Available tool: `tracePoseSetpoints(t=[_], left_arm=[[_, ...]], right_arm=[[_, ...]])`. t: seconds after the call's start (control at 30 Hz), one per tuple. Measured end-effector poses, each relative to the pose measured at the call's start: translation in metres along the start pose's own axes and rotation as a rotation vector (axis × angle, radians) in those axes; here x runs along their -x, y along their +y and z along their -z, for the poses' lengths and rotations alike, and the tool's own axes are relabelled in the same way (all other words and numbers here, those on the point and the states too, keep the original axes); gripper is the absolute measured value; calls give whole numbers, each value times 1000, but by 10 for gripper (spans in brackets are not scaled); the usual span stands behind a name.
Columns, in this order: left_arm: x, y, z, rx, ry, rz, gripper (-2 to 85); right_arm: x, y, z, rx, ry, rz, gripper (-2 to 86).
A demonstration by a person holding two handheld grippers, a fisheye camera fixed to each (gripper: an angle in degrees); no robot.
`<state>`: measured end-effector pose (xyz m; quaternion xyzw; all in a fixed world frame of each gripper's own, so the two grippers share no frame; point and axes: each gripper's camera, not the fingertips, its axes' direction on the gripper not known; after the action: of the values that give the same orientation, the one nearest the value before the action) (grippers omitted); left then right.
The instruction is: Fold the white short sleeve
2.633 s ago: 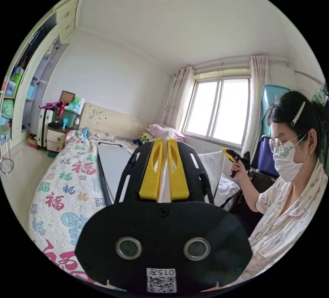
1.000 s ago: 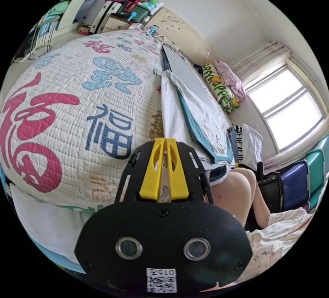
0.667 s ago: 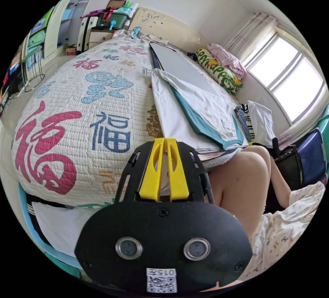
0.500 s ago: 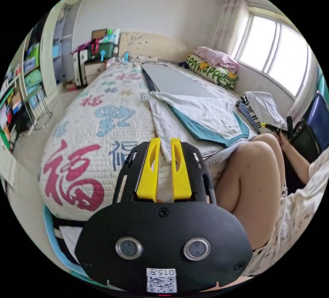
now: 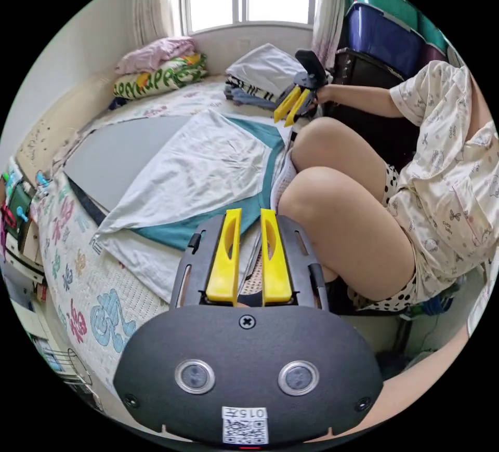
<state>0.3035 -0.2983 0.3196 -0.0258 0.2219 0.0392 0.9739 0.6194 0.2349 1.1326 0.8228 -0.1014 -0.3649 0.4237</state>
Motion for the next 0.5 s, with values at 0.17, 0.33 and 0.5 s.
tracePoseSetpoints(t=[0.17, 0.33, 0.5], left_arm=[[31, -30, -33, 48, 60, -5, 77], [53, -46, -75, 181, 108, -35, 78], [73, -47, -86, 195, 125, -11, 29]], right_arm=[[10, -8, -8, 121, -15, 53, 82], [10, -16, 0, 123, -66, 11, 73], [21, -31, 15, 149, -67, 1, 1]])
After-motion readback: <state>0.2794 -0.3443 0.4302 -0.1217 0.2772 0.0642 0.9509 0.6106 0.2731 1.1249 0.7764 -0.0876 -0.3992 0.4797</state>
